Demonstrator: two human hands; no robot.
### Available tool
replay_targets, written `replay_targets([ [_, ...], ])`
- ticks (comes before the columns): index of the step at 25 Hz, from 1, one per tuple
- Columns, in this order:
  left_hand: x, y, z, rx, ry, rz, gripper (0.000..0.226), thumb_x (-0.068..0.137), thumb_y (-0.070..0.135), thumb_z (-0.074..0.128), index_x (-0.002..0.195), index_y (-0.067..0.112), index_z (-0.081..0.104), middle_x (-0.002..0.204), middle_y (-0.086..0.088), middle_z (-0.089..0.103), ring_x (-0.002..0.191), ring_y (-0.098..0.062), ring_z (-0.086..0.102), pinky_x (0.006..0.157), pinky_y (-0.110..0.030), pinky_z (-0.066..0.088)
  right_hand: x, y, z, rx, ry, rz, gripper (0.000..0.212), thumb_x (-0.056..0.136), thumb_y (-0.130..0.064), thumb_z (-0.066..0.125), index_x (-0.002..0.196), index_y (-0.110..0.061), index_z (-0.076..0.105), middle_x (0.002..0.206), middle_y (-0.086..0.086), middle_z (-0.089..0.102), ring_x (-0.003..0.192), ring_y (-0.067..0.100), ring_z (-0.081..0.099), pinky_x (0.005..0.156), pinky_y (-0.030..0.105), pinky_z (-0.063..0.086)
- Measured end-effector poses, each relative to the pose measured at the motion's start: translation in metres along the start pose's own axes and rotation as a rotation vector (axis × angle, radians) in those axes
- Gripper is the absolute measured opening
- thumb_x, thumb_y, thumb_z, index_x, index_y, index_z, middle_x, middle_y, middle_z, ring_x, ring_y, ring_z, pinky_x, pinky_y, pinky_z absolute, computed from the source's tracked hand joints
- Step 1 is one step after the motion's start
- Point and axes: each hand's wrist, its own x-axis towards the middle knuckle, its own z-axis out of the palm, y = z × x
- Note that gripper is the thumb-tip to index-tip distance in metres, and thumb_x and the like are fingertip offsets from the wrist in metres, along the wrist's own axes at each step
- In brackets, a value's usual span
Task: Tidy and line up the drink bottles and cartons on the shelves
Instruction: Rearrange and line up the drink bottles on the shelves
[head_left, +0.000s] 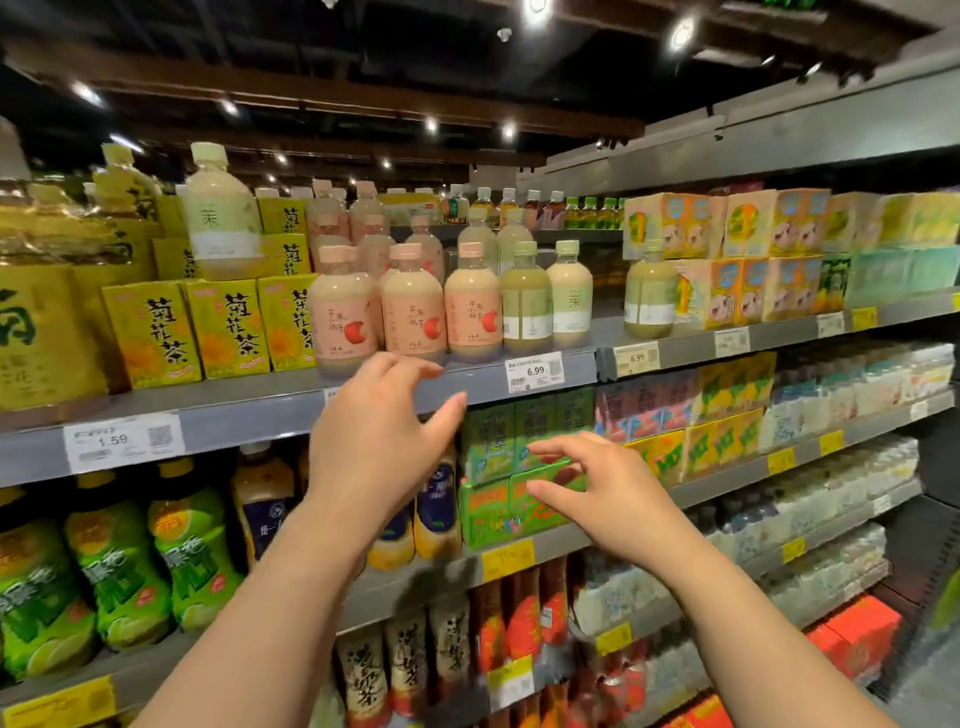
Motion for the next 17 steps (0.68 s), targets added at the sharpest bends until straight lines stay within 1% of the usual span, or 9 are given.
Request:
replay_targets([
  [2, 0.039, -0.011, -0.007, 0.029, 0.165, -0.012, 0.036, 0.085, 0.045, 0.067, 0.109, 0.018, 0.07, 0.109, -0.004, 0.066, 0.098, -0.025, 0.063, 0.077, -0.035, 0.048, 0.029, 0.004, -0.011, 0.0, 0.023, -0.042, 0.035, 0.084, -0.043, 0.07, 0.118, -0.041, 0.062, 0.108, -0.021, 0.059, 0.089, -0.005, 0.059, 0.084, 0.023, 0.048],
  [4, 0.076, -0.023, -0.018, 0.085, 0.268, -0.044, 0.036, 0.087, 0.042, 0.066, 0.111, 0.016, 0.069, 0.109, -0.007, 0.066, 0.094, -0.026, 0.063, 0.077, -0.035, 0.047, 0.06, -0.003, -0.02, 0.042, 0.038, -0.1, 0.035, 0.083, -0.041, 0.071, 0.117, -0.039, 0.064, 0.109, -0.018, 0.06, 0.091, -0.003, 0.06, 0.086, 0.023, 0.048],
  [5, 0.091, -0.03, -0.024, 0.109, 0.302, -0.053, 0.036, 0.087, 0.042, 0.066, 0.113, 0.016, 0.068, 0.111, -0.007, 0.065, 0.095, -0.026, 0.063, 0.077, -0.035, 0.047, 0.076, -0.01, -0.024, 0.061, 0.045, -0.143, 0.035, 0.083, -0.039, 0.072, 0.117, -0.038, 0.064, 0.11, -0.016, 0.061, 0.091, -0.003, 0.061, 0.087, 0.023, 0.049],
  [8, 0.127, -0.05, -0.037, 0.187, 0.371, -0.091, 0.039, 0.088, 0.044, 0.063, 0.117, 0.018, 0.066, 0.116, -0.006, 0.063, 0.101, -0.025, 0.06, 0.08, -0.037, 0.048, 0.123, -0.047, -0.031, 0.113, 0.043, -0.297, 0.035, 0.084, -0.035, 0.072, 0.118, -0.032, 0.065, 0.107, -0.011, 0.062, 0.09, -0.001, 0.061, 0.082, 0.016, 0.049],
  [12, 0.163, -0.085, -0.057, 0.342, 0.497, -0.171, 0.048, 0.087, 0.046, 0.064, 0.122, 0.013, 0.061, 0.119, -0.011, 0.061, 0.11, -0.028, 0.055, 0.087, -0.039, 0.046, 0.182, -0.111, -0.043, 0.109, 0.064, -0.542, 0.035, 0.084, -0.041, 0.067, 0.118, -0.031, 0.064, 0.105, -0.012, 0.064, 0.09, -0.001, 0.059, 0.079, 0.021, 0.052],
  [13, 0.169, -0.092, -0.062, 0.369, 0.51, -0.212, 0.053, 0.085, 0.048, 0.066, 0.123, 0.011, 0.06, 0.12, -0.013, 0.06, 0.112, -0.029, 0.053, 0.089, -0.039, 0.045, 0.195, -0.123, -0.045, 0.104, 0.081, -0.587, 0.034, 0.085, -0.04, 0.067, 0.117, -0.032, 0.064, 0.104, -0.013, 0.064, 0.089, -0.001, 0.059, 0.079, 0.022, 0.052],
  [15, 0.182, -0.111, -0.062, 0.4, 0.469, -0.319, 0.067, 0.081, 0.056, 0.068, 0.128, 0.009, 0.056, 0.124, -0.014, 0.057, 0.117, -0.029, 0.051, 0.093, -0.041, 0.046, 0.219, -0.139, -0.044, 0.103, 0.115, -0.625, 0.032, 0.085, -0.04, 0.068, 0.116, -0.034, 0.064, 0.104, -0.014, 0.065, 0.087, -0.002, 0.059, 0.08, 0.022, 0.051],
  [17, 0.19, -0.128, -0.057, 0.387, 0.396, -0.434, 0.081, 0.074, 0.065, 0.069, 0.132, 0.011, 0.052, 0.126, -0.012, 0.058, 0.117, -0.03, 0.053, 0.09, -0.043, 0.051, 0.236, -0.148, -0.039, 0.123, 0.124, -0.625, 0.031, 0.085, -0.039, 0.068, 0.116, -0.033, 0.065, 0.103, -0.014, 0.064, 0.084, -0.003, 0.058, 0.08, 0.022, 0.049],
])
